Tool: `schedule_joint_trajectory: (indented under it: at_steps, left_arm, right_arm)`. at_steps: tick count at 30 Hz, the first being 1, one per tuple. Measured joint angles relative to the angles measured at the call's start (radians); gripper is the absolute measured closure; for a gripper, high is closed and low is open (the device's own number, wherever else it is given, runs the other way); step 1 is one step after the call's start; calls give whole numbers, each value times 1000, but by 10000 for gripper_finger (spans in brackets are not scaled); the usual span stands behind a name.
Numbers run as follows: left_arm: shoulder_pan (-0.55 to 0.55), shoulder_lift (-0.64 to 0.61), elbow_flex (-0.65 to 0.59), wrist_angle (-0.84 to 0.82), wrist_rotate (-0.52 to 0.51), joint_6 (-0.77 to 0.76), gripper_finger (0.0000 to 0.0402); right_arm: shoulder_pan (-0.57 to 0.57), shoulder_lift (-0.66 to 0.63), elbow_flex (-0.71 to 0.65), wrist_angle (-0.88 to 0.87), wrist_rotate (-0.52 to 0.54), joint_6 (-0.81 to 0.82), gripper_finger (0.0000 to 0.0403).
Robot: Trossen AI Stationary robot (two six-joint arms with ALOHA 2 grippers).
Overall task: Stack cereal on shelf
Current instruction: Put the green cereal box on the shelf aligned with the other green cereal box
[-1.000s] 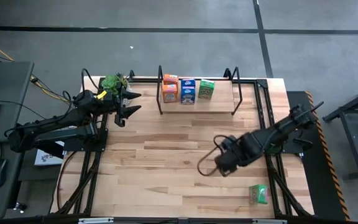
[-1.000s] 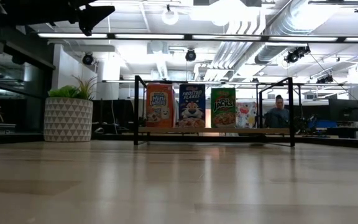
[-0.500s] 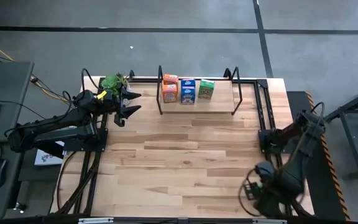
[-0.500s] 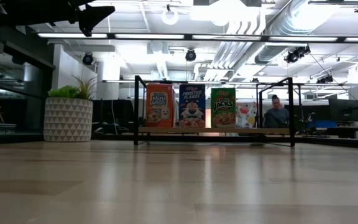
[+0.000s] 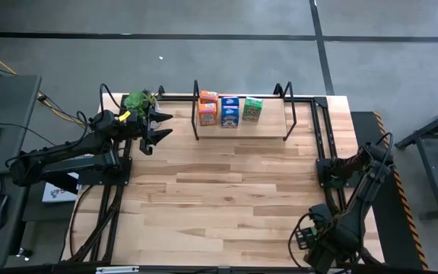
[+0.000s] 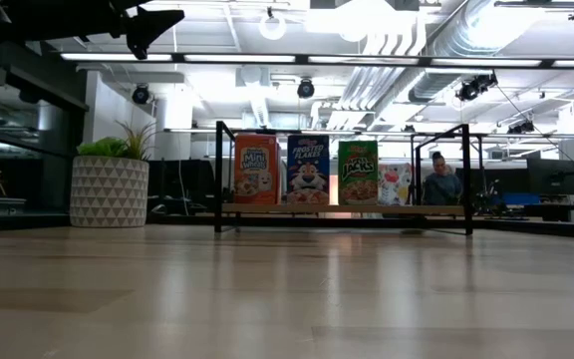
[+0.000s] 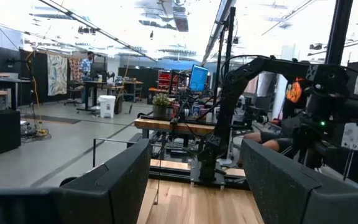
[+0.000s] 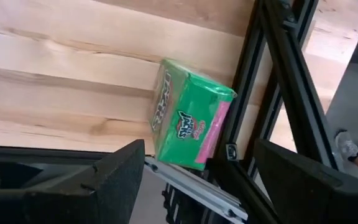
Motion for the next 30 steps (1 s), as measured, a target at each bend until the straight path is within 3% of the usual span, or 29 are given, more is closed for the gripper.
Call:
schedule_joint_trajectory:
  at_steps: [7,22,30]
  left_arm:
    - [0,0,0,0,0,0,161]
    - [0,0,0,3,0,-8,161]
    - [0,0,0,6,0,-9,161]
  right_arm:
    - [1,43,-2,14,11,4,107]
    - [34,36,-176,159,-42,24,107]
    - [34,35,-293,357,-39,18,107]
